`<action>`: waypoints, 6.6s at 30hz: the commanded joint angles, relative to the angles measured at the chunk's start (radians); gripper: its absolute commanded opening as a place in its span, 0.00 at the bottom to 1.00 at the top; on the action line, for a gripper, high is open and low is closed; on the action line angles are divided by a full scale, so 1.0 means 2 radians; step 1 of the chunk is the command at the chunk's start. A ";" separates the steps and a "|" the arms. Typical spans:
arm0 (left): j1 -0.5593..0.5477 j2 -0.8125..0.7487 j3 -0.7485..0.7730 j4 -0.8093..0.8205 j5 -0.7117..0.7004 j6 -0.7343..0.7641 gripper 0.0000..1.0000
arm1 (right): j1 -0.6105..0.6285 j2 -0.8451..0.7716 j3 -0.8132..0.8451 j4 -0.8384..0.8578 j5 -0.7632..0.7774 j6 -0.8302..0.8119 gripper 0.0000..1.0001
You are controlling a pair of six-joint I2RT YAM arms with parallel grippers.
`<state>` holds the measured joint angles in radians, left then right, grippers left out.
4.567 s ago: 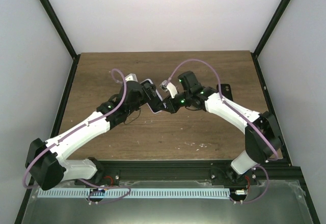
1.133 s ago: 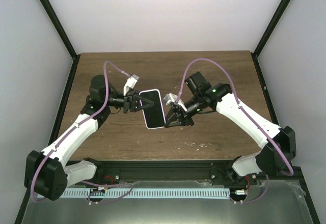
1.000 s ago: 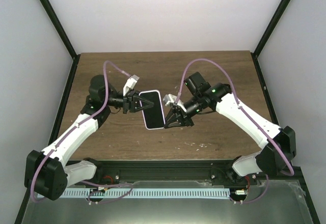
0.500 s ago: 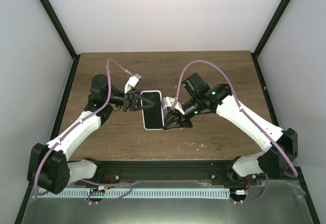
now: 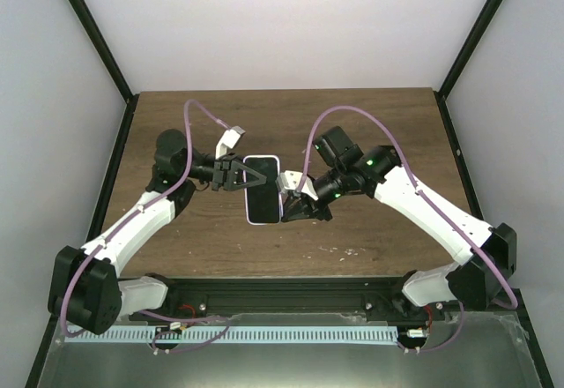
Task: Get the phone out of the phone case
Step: Remove the phone case from the phone.
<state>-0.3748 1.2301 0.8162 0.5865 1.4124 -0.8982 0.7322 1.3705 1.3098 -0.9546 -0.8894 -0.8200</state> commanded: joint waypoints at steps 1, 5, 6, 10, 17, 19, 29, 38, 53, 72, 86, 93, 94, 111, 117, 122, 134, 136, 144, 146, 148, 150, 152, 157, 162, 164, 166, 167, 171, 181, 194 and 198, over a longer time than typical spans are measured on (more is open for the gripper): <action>-0.014 0.000 0.005 0.015 -0.029 -0.052 0.00 | 0.006 0.008 0.020 0.043 0.090 -0.048 0.08; -0.024 0.003 0.003 0.014 -0.026 -0.051 0.00 | 0.006 0.012 0.021 0.053 0.108 -0.048 0.07; -0.025 0.004 0.003 0.012 -0.026 -0.049 0.00 | 0.006 0.013 0.020 0.056 0.109 -0.046 0.07; -0.027 0.005 0.001 0.003 -0.026 -0.041 0.00 | 0.005 0.017 0.015 0.073 0.106 -0.026 0.04; -0.029 0.000 -0.003 -0.010 -0.030 -0.027 0.00 | -0.049 0.044 0.036 0.159 0.054 0.109 0.06; -0.030 0.001 -0.004 -0.015 -0.030 -0.022 0.00 | -0.063 0.045 0.033 0.196 0.045 0.153 0.14; -0.049 0.005 -0.003 -0.056 -0.036 0.012 0.00 | -0.076 0.059 0.035 0.272 0.057 0.248 0.26; -0.059 0.010 -0.010 -0.083 -0.045 0.043 0.00 | -0.109 0.062 0.047 0.285 -0.099 0.278 0.52; -0.107 0.054 -0.004 -0.115 -0.076 0.082 0.00 | -0.109 0.076 0.046 0.352 -0.217 0.371 0.44; -0.054 0.006 -0.002 -0.336 -0.499 0.165 0.38 | -0.131 0.000 -0.216 0.430 -0.113 0.499 0.01; -0.217 -0.065 -0.093 -0.370 -0.778 0.156 0.58 | -0.124 0.018 -0.231 0.337 0.116 0.593 0.01; -0.334 -0.019 -0.069 -0.362 -0.872 0.191 0.58 | -0.124 0.056 -0.174 0.201 0.213 0.645 0.01; -0.349 -0.007 -0.059 -0.366 -0.890 0.194 0.58 | -0.124 0.064 -0.167 0.195 0.216 0.655 0.01; -0.405 0.156 0.013 -0.273 -0.900 0.300 0.57 | -0.123 0.128 -0.158 0.215 0.181 0.693 0.01; -0.405 0.197 0.028 -0.265 -0.895 0.302 0.58 | -0.123 0.136 -0.161 0.218 0.180 0.692 0.01; -0.405 0.224 0.044 -0.281 -0.919 0.296 0.56 | -0.123 0.143 -0.161 0.221 0.172 0.692 0.01; -0.404 0.211 0.019 -0.270 -0.945 0.277 0.61 | -0.123 0.158 -0.159 0.223 0.168 0.689 0.01; -0.403 0.202 0.012 -0.267 -0.957 0.271 0.62 | -0.124 0.158 -0.158 0.222 0.169 0.688 0.01; -0.393 0.224 0.023 -0.287 -0.960 0.256 0.60 | -0.125 0.155 -0.154 0.216 0.171 0.690 0.01; -0.393 0.233 0.025 -0.285 -0.955 0.256 0.60 | -0.125 0.157 -0.154 0.216 0.169 0.690 0.01; -0.393 0.244 0.029 -0.288 -0.952 0.257 0.60 | -0.126 0.158 -0.155 0.218 0.164 0.690 0.01; -0.393 0.255 0.036 -0.292 -0.951 0.261 0.60 | -0.126 0.159 -0.156 0.219 0.163 0.691 0.01; -0.393 0.264 0.041 -0.294 -0.951 0.266 0.60 | -0.127 0.159 -0.156 0.220 0.161 0.691 0.01; -0.394 0.284 0.055 -0.317 -0.980 0.267 0.57 | -0.129 0.157 -0.157 0.221 0.155 0.692 0.01; -0.404 0.314 0.084 -0.371 -1.055 0.270 0.56 | -0.133 0.152 -0.163 0.228 0.130 0.697 0.01; -0.407 0.325 0.096 -0.394 -1.078 0.270 0.55 | -0.134 0.146 -0.166 0.234 0.107 0.704 0.01; -0.409 0.332 0.104 -0.413 -1.092 0.264 0.53 | -0.134 0.140 -0.168 0.239 0.086 0.708 0.01; -0.409 0.334 0.106 -0.419 -1.096 0.263 0.51 | -0.134 0.138 -0.168 0.238 0.083 0.708 0.01; -0.409 0.332 0.105 -0.421 -1.107 0.258 0.38 | -0.134 0.133 -0.168 0.236 0.085 0.704 0.01; -0.409 0.298 0.094 -0.428 -1.100 0.237 0.00 | -0.139 0.134 -0.163 0.233 0.114 0.697 0.01; -0.403 0.144 0.065 -0.446 -1.083 0.177 0.00 | -0.139 0.132 -0.134 0.216 0.246 0.646 0.01; -0.398 0.088 0.040 -0.450 -1.095 0.157 0.00 | -0.140 0.141 -0.117 0.215 0.273 0.629 0.01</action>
<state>-1.1778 1.5654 0.9283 -0.2451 -0.6682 -0.4957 0.5102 1.6249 1.0451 -0.5159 -0.6350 0.5266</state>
